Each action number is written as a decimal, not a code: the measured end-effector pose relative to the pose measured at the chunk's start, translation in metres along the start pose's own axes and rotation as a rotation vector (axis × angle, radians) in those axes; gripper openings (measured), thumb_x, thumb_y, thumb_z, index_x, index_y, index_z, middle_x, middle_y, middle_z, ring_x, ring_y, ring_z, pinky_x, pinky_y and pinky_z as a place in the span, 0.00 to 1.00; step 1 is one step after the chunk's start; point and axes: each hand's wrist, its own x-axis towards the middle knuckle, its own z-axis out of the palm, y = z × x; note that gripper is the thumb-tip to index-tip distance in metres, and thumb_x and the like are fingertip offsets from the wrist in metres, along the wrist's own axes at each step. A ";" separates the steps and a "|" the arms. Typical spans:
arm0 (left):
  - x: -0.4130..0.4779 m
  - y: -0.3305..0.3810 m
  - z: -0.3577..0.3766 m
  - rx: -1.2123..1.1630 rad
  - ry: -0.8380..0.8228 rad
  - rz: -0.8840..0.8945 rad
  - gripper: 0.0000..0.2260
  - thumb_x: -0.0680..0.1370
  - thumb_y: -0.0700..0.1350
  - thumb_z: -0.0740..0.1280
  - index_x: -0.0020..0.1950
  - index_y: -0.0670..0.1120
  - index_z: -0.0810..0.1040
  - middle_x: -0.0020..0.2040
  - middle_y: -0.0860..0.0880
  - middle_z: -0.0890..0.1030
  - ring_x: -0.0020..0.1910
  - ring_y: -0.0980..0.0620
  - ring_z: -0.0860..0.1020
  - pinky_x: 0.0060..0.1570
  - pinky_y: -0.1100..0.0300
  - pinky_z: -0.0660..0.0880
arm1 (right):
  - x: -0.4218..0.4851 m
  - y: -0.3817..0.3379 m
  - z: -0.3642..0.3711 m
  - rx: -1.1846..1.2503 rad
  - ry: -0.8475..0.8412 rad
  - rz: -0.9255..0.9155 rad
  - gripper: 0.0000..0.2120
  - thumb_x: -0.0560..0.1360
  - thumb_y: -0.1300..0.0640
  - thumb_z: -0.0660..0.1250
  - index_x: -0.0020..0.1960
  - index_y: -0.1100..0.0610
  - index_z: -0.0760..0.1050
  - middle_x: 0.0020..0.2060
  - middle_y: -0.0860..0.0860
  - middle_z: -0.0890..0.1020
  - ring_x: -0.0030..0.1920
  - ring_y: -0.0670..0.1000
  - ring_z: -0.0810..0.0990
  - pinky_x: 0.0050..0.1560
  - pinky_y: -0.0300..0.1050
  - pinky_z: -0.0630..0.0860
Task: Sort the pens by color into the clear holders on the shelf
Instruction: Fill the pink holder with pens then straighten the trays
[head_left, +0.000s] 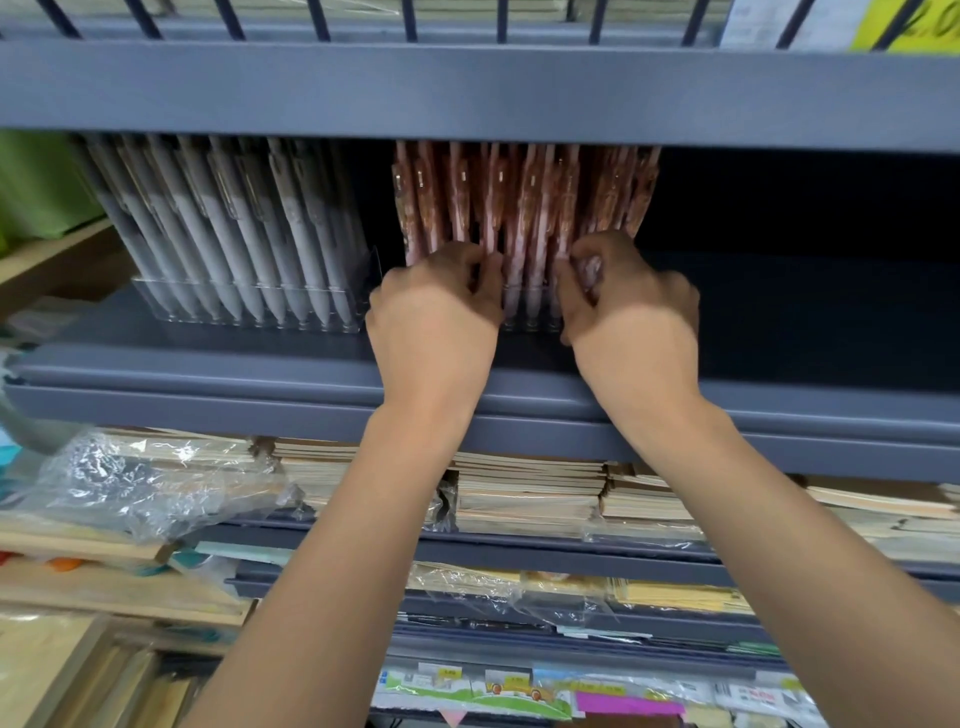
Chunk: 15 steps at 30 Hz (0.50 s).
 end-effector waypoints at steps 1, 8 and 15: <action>0.000 -0.001 0.000 0.003 -0.001 0.003 0.16 0.78 0.56 0.62 0.51 0.49 0.86 0.40 0.41 0.85 0.44 0.37 0.83 0.48 0.48 0.78 | 0.000 0.000 0.000 -0.001 0.002 -0.001 0.14 0.81 0.47 0.59 0.61 0.53 0.74 0.39 0.61 0.83 0.44 0.65 0.81 0.51 0.55 0.76; -0.004 -0.001 -0.002 -0.058 0.013 -0.003 0.12 0.79 0.51 0.64 0.45 0.47 0.86 0.35 0.43 0.84 0.41 0.38 0.82 0.46 0.49 0.78 | -0.003 0.001 0.001 0.010 0.038 -0.025 0.14 0.81 0.48 0.60 0.60 0.55 0.75 0.36 0.59 0.83 0.42 0.65 0.81 0.51 0.55 0.76; -0.006 -0.002 -0.003 -0.097 0.078 0.010 0.11 0.78 0.52 0.67 0.47 0.48 0.87 0.35 0.47 0.85 0.39 0.43 0.84 0.43 0.50 0.79 | -0.004 0.002 0.001 0.006 0.046 -0.026 0.14 0.81 0.48 0.59 0.60 0.54 0.75 0.36 0.60 0.83 0.42 0.65 0.81 0.51 0.55 0.75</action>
